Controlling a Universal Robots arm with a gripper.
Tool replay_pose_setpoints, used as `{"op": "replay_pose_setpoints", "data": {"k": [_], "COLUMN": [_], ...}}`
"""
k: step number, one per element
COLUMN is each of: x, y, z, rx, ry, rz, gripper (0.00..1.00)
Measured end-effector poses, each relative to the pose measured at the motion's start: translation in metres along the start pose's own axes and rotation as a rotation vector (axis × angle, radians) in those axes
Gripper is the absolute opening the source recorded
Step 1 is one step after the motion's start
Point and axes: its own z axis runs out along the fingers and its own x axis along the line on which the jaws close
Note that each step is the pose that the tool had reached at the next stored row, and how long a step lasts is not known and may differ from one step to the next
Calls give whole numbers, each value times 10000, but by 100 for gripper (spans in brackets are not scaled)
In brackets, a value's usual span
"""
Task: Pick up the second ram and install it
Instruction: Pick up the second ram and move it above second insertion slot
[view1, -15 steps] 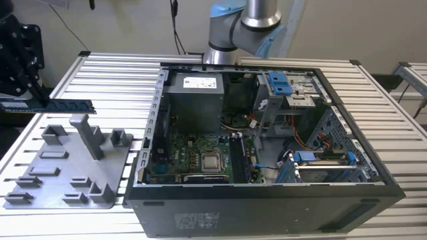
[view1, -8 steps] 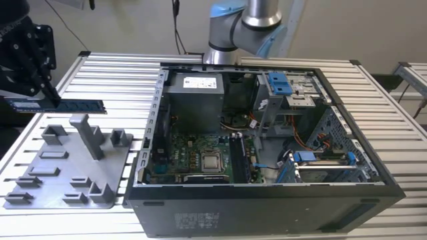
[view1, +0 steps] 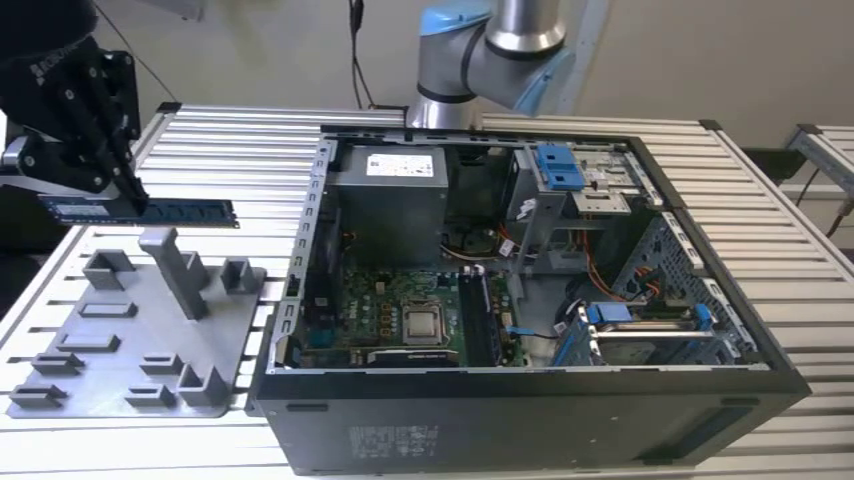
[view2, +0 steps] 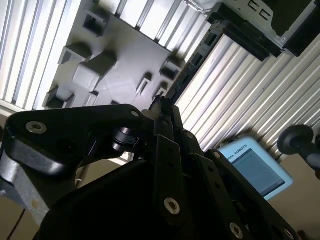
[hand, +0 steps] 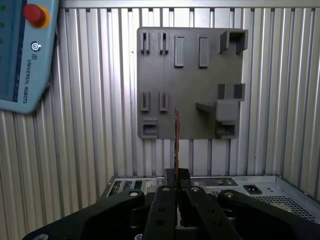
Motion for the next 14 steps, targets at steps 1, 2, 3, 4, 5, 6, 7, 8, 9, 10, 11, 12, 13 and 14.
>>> {"op": "replay_pose_setpoints", "data": {"k": [1,2,3,4,5,6,7,8,9,10,11,12,13,14], "x": [-1,-1,-2,-3,-3,-4,-4,-5,-6,-6,-6,-7,-7,-8], "y": [-24,-46,-70,-91,-113,-132,-151,-170,-187,-204,-221,-236,-253,-268], "z": [0,1,2,2,3,3,4,5,5,5,6,6,7,8], "rx": [-1,0,0,0,0,0,-1,0,-1,-1,0,0,0,0], "ry": [0,0,0,0,1,0,1,0,0,0,0,0,0,0], "rz": [0,0,0,0,0,0,0,0,0,0,0,0,0,0], "gripper": [14,14,14,14,14,14,14,14,14,14,14,14,14,14]}}
